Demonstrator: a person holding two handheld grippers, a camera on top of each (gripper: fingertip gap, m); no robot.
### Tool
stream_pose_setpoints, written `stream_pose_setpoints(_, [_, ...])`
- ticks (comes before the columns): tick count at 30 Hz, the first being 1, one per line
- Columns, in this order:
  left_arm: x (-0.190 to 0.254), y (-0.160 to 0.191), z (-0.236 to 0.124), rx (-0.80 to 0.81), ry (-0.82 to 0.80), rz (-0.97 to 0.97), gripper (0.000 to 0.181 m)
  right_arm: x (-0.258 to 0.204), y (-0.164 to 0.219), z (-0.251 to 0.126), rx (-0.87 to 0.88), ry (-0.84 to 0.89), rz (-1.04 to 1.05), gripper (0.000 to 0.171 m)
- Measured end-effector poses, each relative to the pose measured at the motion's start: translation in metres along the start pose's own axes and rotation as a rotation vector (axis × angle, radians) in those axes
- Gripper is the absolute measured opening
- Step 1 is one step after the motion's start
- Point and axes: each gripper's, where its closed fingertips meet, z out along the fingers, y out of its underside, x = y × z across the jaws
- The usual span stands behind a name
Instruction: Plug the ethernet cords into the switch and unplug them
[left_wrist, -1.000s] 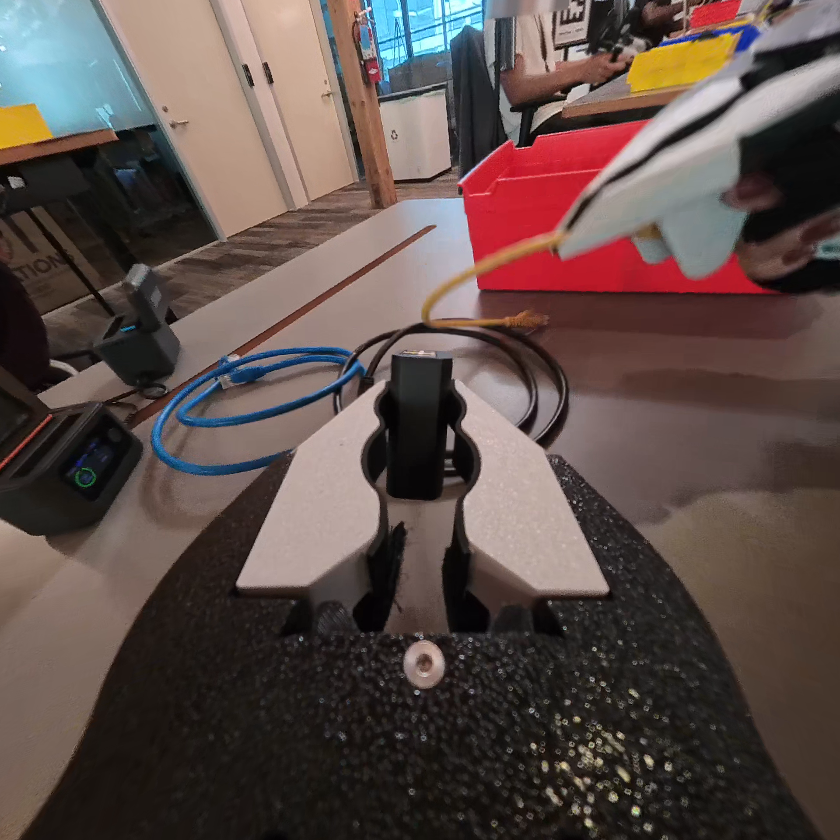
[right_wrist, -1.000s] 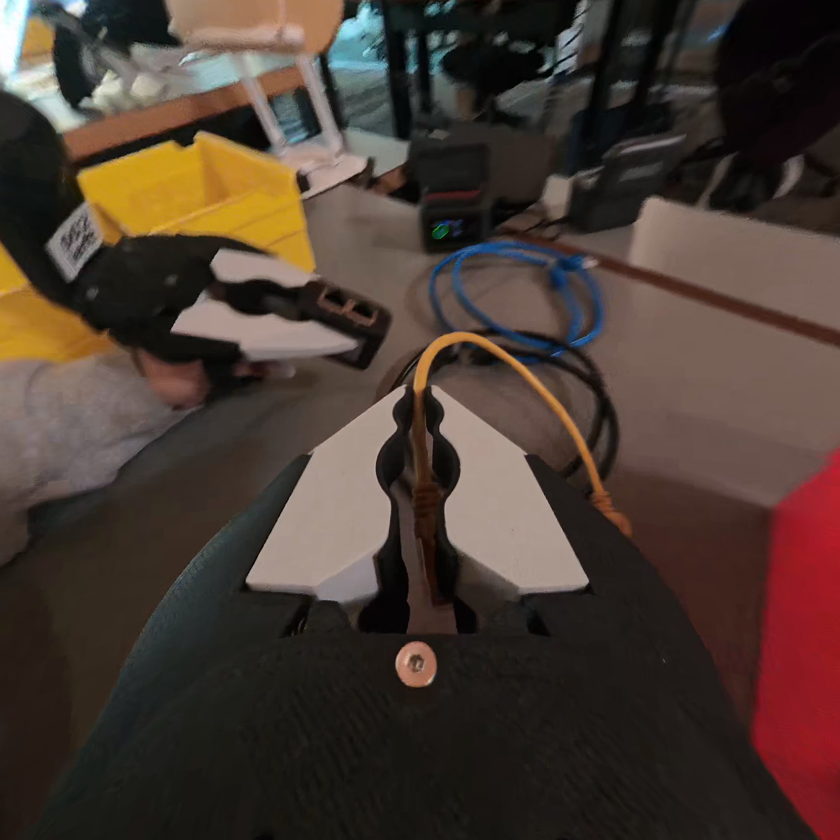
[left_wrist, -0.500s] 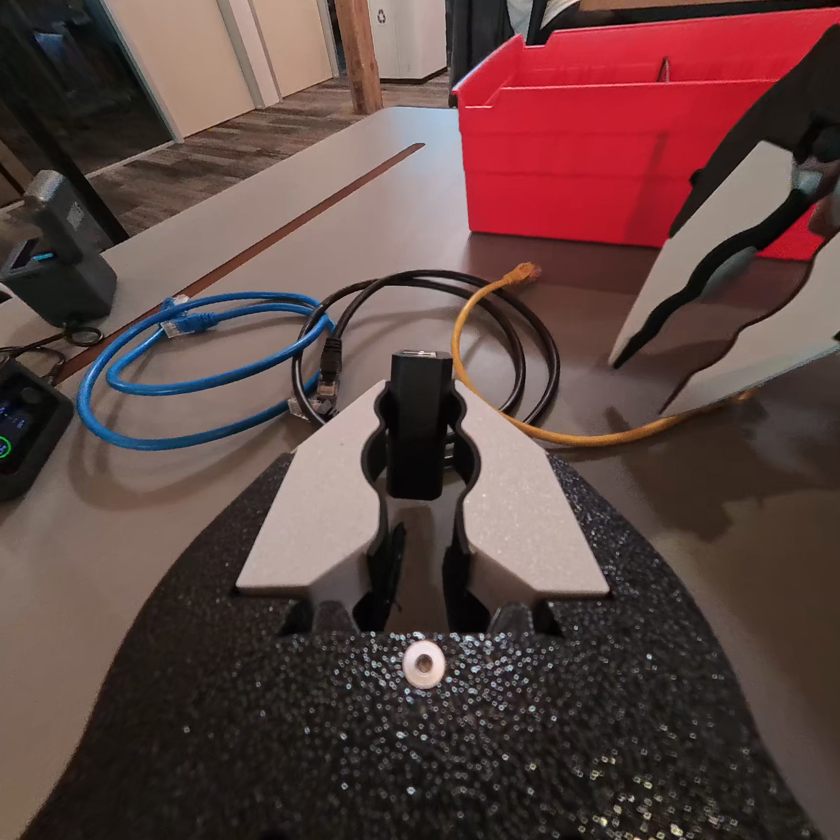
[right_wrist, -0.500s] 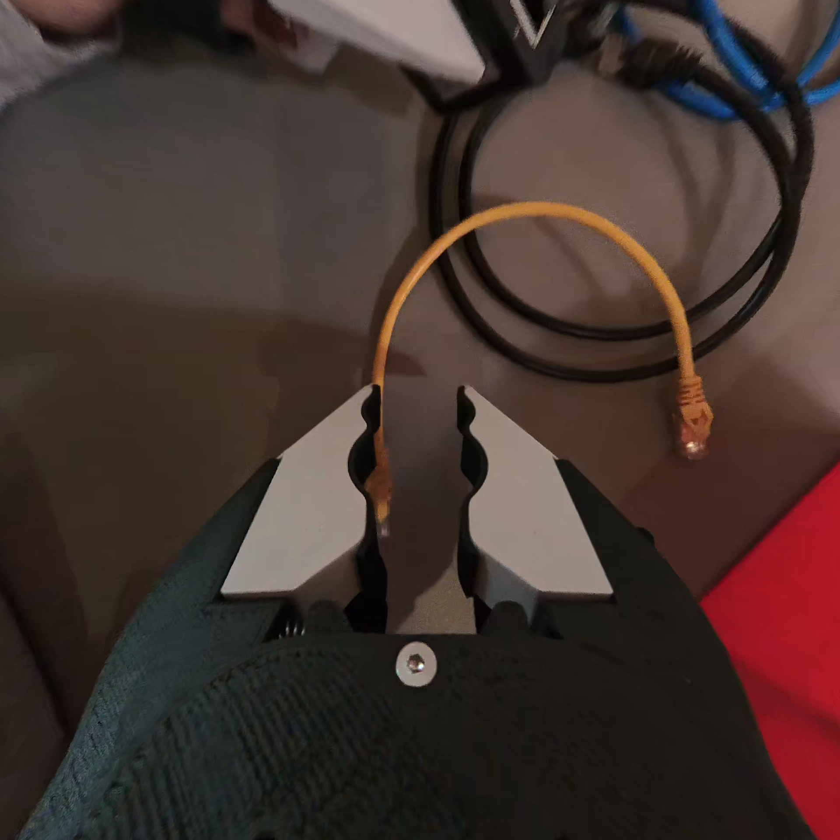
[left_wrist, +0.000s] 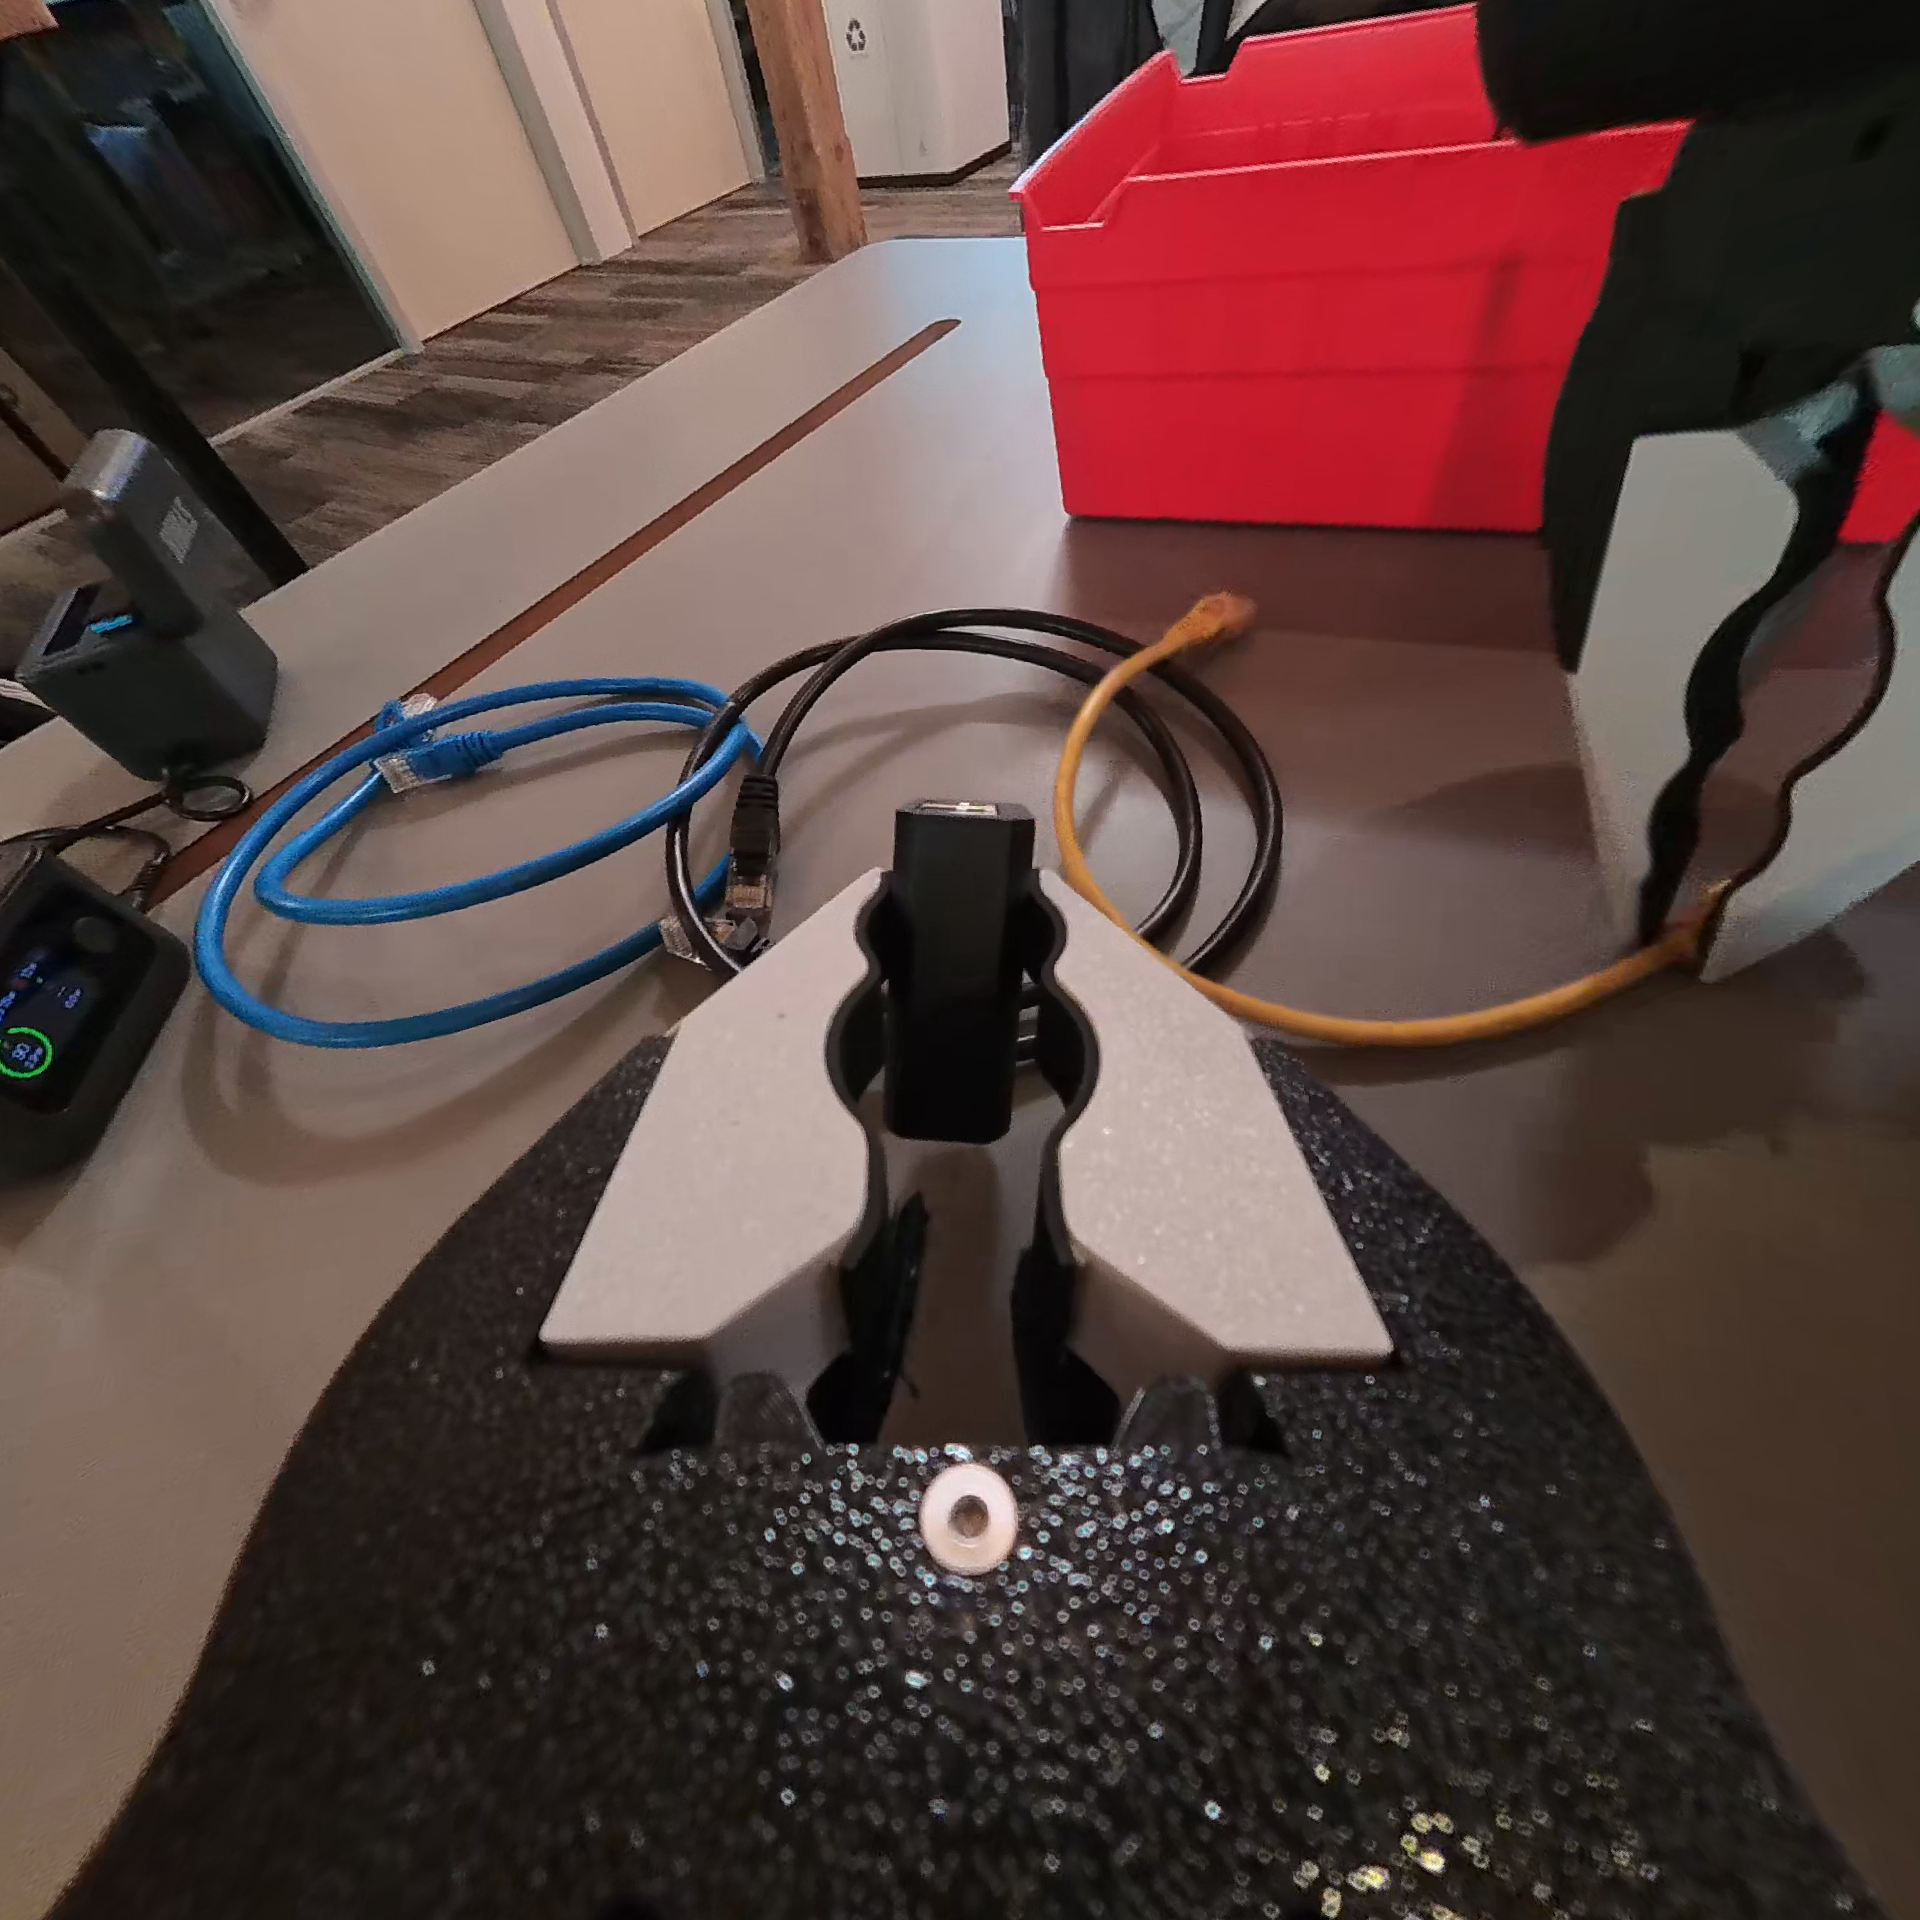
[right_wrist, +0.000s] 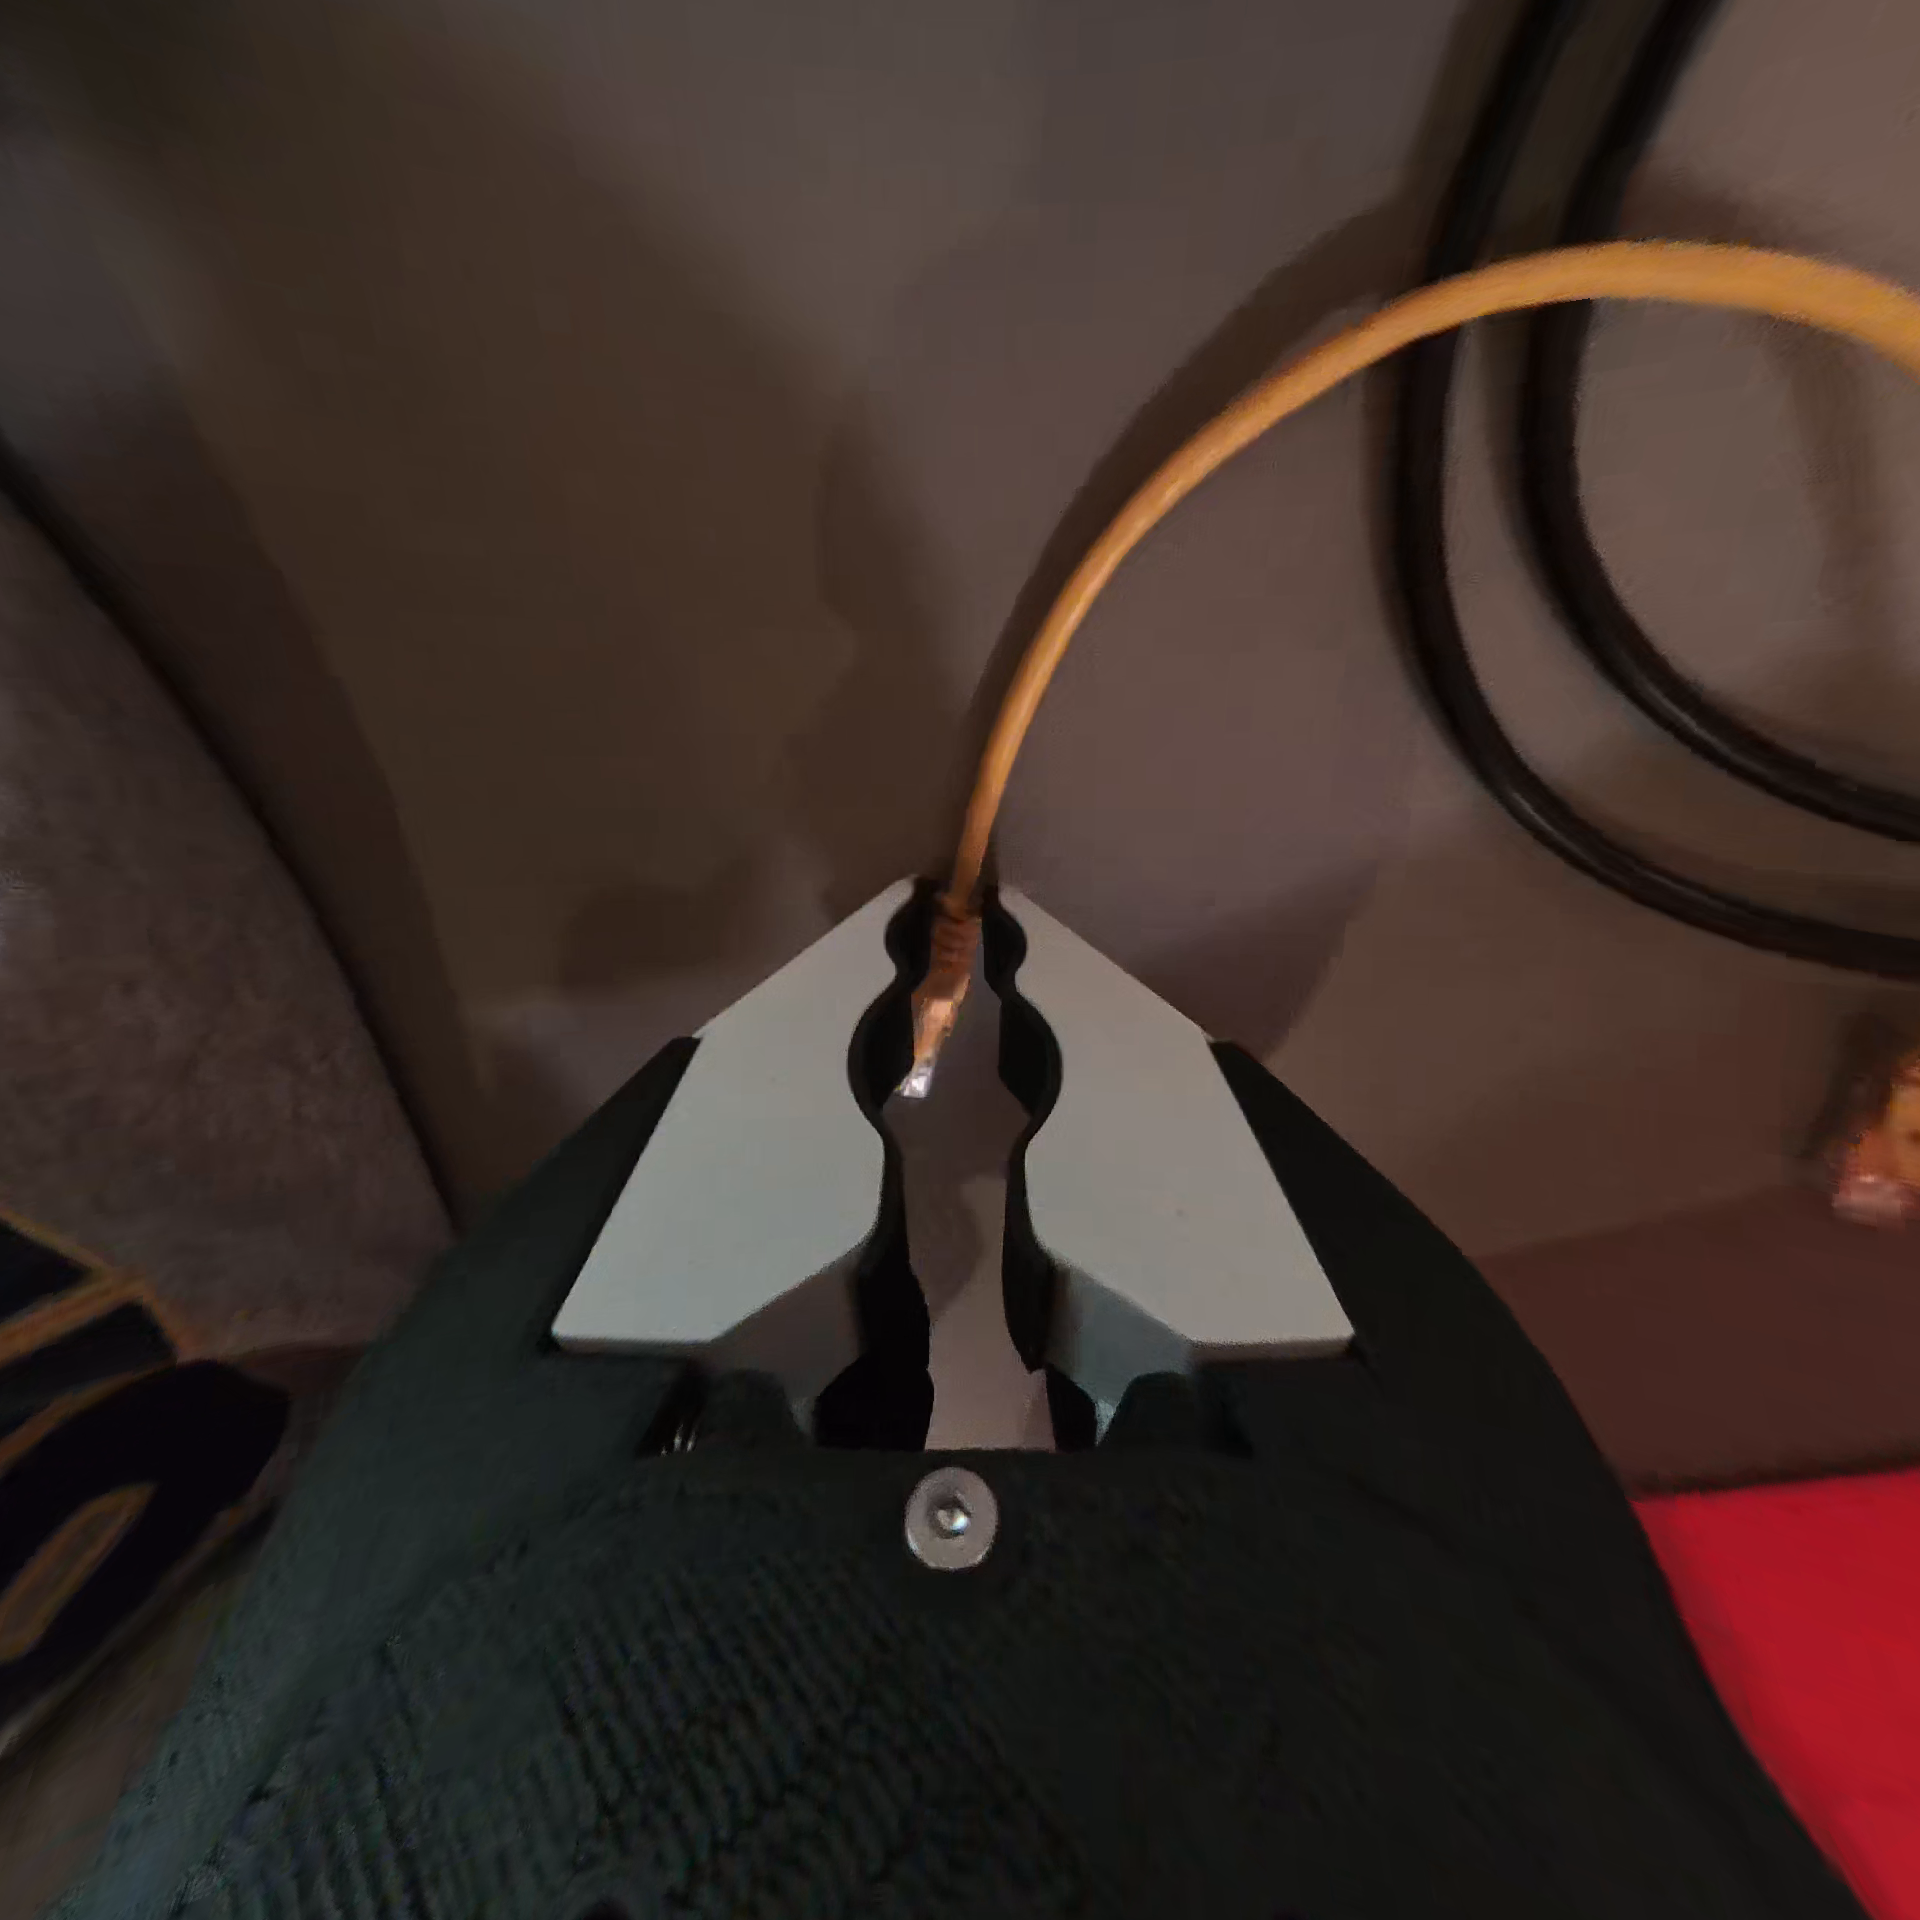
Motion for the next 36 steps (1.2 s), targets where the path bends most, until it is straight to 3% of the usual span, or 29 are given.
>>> stream_pose_setpoints(2, [-0.002, -0.001, -0.001, 0.009, -0.011, -0.001, 0.021, -0.002, -0.003, -0.007, 0.067, -0.079, -0.007, 0.008])
stream_pose_setpoints(5, [-0.007, -0.004, -0.004, 0.036, -0.029, -0.017, 0.021, 0.001, -0.025, -0.044, 0.345, -0.199, 0.044, 0.007])
stream_pose_setpoints(10, [-0.015, -0.010, -0.010, 0.087, -0.052, -0.064, 0.021, 0.044, -0.057, -0.137, 0.951, -0.104, 0.211, 0.006])
stream_pose_setpoints(13, [-0.018, -0.014, -0.013, 0.119, -0.059, -0.085, 0.021, 0.048, -0.061, -0.192, 1.312, -0.112, 0.229, 0.006])
stream_pose_setpoints(16, [-0.021, -0.016, -0.015, 0.143, -0.066, -0.102, 0.021, 0.048, -0.063, -0.224, 1.540, -0.095, 0.211, 0.006])
stream_pose_setpoints(20, [-0.023, -0.020, -0.018, 0.170, -0.076, -0.106, 0.021, 0.055, -0.079, -0.230, 1.659, -0.077, 0.236, 0.006])
stream_pose_setpoints(26, [-0.020, -0.018, -0.017, 0.162, -0.086, -0.060, 0.021, 0.063, -0.108, -0.210, 1.761, -0.211, 0.343, 0.006])
stream_pose_setpoints(31, [-0.012, -0.013, -0.011, 0.120, -0.080, 0.021, 0.021, 0.070, -0.124, -0.180, 1.744, -0.288, 0.418, 0.006])
stream_pose_setpoints(36, [0.005, -0.018, -0.009, 0.151, 0.026, 0.035, 0.021, 0.060, -0.131, -0.164, 1.697, -0.233, 0.308, 0.006])
